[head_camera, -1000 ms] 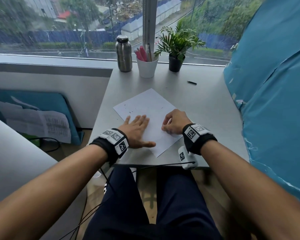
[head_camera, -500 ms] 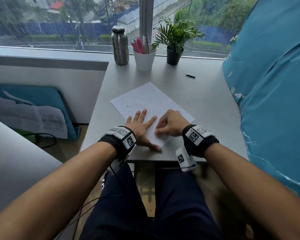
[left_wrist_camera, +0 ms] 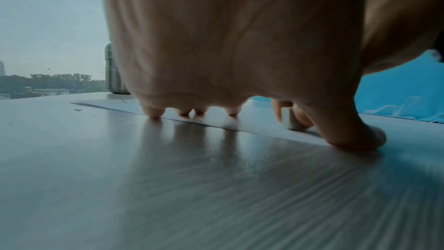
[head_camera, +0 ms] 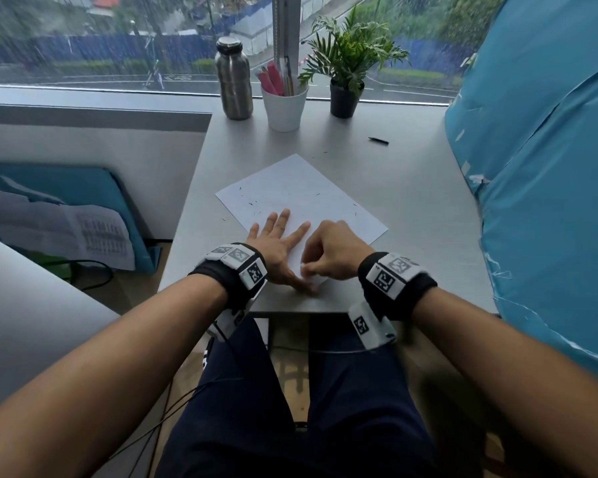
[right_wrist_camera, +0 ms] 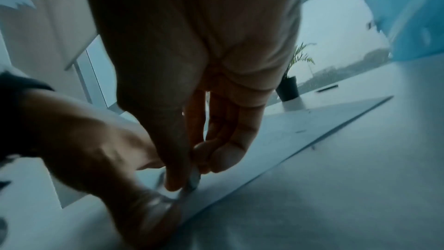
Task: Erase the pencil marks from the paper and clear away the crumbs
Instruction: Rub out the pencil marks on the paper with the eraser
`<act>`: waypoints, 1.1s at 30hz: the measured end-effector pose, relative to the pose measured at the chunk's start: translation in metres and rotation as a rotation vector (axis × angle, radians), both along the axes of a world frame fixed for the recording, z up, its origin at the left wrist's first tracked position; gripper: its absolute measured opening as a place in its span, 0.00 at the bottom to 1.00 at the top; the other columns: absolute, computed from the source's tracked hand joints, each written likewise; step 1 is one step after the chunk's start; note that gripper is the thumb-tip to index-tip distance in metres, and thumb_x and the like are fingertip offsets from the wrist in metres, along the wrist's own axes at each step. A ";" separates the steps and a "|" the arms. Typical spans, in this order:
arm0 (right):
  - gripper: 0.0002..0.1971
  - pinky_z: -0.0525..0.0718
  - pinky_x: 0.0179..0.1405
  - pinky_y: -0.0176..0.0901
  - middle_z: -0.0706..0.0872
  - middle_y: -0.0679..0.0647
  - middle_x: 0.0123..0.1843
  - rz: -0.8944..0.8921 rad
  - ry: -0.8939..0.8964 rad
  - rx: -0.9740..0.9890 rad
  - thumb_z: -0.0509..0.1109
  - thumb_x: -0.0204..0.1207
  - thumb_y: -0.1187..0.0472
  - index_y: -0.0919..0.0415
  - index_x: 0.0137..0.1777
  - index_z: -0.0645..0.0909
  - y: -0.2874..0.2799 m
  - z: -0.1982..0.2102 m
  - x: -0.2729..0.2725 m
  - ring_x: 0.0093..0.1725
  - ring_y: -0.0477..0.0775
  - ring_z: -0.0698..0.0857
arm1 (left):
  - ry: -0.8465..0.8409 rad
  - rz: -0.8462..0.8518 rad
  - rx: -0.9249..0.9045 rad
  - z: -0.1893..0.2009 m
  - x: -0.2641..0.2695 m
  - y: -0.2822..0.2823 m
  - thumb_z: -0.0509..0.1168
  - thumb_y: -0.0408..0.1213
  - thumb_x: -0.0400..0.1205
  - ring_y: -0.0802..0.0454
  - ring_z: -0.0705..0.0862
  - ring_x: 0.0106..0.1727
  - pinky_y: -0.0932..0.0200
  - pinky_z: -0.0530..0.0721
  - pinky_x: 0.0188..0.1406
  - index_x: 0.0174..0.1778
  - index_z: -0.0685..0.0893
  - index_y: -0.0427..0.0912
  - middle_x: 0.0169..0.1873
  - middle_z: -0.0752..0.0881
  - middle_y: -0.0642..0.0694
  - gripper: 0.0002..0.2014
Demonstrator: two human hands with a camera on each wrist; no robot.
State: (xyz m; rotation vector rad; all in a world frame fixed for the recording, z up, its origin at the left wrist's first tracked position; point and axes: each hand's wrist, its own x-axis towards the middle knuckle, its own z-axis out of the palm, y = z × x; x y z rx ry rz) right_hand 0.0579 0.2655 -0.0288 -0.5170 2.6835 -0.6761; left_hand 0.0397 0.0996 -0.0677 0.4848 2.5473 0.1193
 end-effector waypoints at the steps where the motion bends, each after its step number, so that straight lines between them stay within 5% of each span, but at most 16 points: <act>1: 0.05 0.77 0.34 0.21 0.91 0.46 0.35 0.010 -0.008 0.008 0.81 0.65 0.58 0.56 0.40 0.92 0.001 0.001 -0.002 0.34 0.39 0.85 | 0.000 0.000 0.000 0.000 0.000 0.000 0.65 0.83 0.56 0.44 0.26 0.83 0.38 0.32 0.81 0.81 0.29 0.64 0.81 0.23 0.46 0.68; 6: 0.04 0.85 0.41 0.36 0.89 0.46 0.33 -0.177 0.085 -0.019 0.81 0.64 0.59 0.56 0.38 0.92 0.013 0.002 -0.021 0.34 0.43 0.85 | -0.010 0.017 -0.010 0.005 0.002 0.001 0.63 0.85 0.54 0.45 0.27 0.83 0.39 0.33 0.82 0.82 0.29 0.65 0.81 0.24 0.47 0.69; 9: 0.04 0.82 0.35 0.29 0.90 0.46 0.34 0.012 0.015 0.006 0.81 0.64 0.60 0.55 0.38 0.92 0.003 0.001 -0.005 0.33 0.40 0.85 | -0.006 0.011 -0.017 0.005 0.001 0.002 0.63 0.85 0.54 0.45 0.26 0.83 0.39 0.33 0.82 0.82 0.28 0.63 0.81 0.23 0.46 0.69; 13: 0.05 0.79 0.39 0.32 0.90 0.48 0.35 -0.165 0.059 -0.005 0.81 0.65 0.58 0.56 0.40 0.92 0.026 0.001 -0.029 0.35 0.43 0.84 | -0.018 0.022 -0.049 0.008 0.003 0.005 0.63 0.85 0.53 0.45 0.27 0.83 0.35 0.32 0.81 0.82 0.28 0.63 0.81 0.23 0.47 0.71; 19: 0.03 0.86 0.43 0.40 0.85 0.47 0.35 -0.164 0.114 0.036 0.81 0.65 0.59 0.56 0.38 0.92 0.023 -0.003 -0.030 0.36 0.46 0.82 | 0.050 -0.079 -0.020 0.012 -0.004 0.013 0.68 0.82 0.54 0.46 0.30 0.84 0.35 0.32 0.80 0.86 0.37 0.47 0.84 0.29 0.48 0.74; 24: 0.02 0.84 0.40 0.39 0.86 0.49 0.35 -0.191 0.122 0.039 0.80 0.64 0.61 0.56 0.35 0.90 0.016 -0.005 -0.025 0.37 0.48 0.84 | -0.020 -0.089 -0.018 0.013 -0.007 0.015 0.71 0.79 0.55 0.45 0.29 0.84 0.28 0.36 0.79 0.84 0.35 0.63 0.82 0.26 0.49 0.69; 28: 0.00 0.70 0.31 0.20 0.90 0.50 0.34 0.014 0.041 -0.005 0.79 0.65 0.62 0.57 0.35 0.91 0.009 -0.004 -0.002 0.32 0.45 0.83 | -0.043 -0.090 -0.050 0.013 -0.010 0.018 0.72 0.78 0.55 0.43 0.27 0.83 0.25 0.37 0.78 0.82 0.32 0.66 0.81 0.23 0.48 0.69; 33: 0.05 0.74 0.36 0.26 0.90 0.48 0.36 -0.229 0.114 -0.051 0.81 0.66 0.58 0.58 0.40 0.92 0.038 -0.002 -0.034 0.36 0.43 0.84 | -0.049 -0.086 -0.070 0.011 -0.012 0.020 0.73 0.77 0.56 0.42 0.26 0.82 0.25 0.37 0.78 0.81 0.30 0.68 0.80 0.22 0.48 0.69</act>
